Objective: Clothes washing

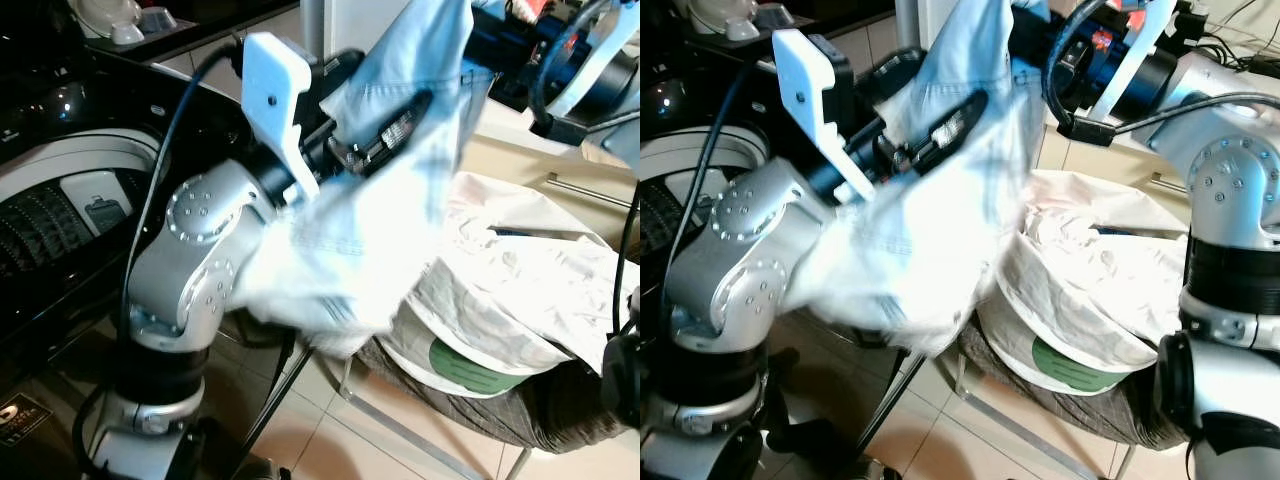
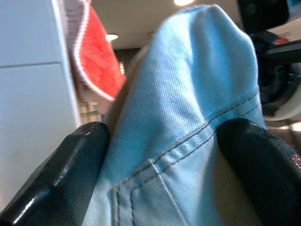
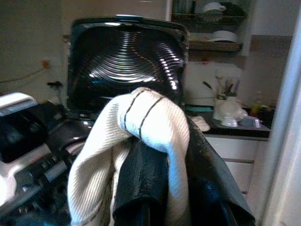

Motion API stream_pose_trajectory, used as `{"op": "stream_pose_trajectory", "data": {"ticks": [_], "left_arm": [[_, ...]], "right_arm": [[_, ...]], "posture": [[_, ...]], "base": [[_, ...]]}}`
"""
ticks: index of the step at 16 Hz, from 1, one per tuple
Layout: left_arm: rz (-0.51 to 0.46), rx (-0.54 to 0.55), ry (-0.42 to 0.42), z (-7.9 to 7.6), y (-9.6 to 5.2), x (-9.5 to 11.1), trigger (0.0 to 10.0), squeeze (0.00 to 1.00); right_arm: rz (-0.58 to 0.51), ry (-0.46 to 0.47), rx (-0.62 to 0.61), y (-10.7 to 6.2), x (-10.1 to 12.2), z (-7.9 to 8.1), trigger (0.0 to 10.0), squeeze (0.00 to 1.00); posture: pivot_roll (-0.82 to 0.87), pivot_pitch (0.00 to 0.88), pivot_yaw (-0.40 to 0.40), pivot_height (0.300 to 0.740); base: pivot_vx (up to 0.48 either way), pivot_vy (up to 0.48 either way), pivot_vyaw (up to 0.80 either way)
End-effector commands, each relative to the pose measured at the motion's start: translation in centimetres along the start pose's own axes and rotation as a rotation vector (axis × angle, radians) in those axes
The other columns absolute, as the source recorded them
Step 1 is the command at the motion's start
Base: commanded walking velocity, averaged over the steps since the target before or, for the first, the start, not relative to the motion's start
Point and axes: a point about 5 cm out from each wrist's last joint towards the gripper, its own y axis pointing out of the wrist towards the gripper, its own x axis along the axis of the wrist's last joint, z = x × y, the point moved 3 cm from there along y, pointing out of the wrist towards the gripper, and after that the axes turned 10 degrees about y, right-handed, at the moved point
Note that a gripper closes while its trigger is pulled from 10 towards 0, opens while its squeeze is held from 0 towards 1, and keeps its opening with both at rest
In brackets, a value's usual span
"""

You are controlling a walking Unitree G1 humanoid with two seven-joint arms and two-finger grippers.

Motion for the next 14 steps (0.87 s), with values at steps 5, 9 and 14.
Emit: {"op": "stream_pose_trajectory", "data": {"ticks": [5,9,14], "left_arm": [[-0.008,-0.129,-0.195,-2.7,-0.7,-1.0,10.0,0.00],[-0.035,-0.178,-0.241,-4.1,-0.1,-1.0,10.0,0.00],[0.018,-0.090,-0.212,-3.2,0.5,-2.3,7.6,0.00]], "right_arm": [[-0.014,-0.014,0.053,0.2,0.4,1.9,0.0,0.00],[-0.005,0.018,0.083,0.4,-0.4,2.7,0.0,0.00],[0.042,0.041,0.090,0.3,-1.8,3.3,0.0,0.00]], "posture": [[-0.03,0.000,0.013,0.740],[-0.03,0.000,0.014,0.740],[-0.04,0.000,0.022,0.740]], "base": [[0.000,0.000,0.00],[0.000,0.000,0.00],[0.000,0.000,0.00]]}}
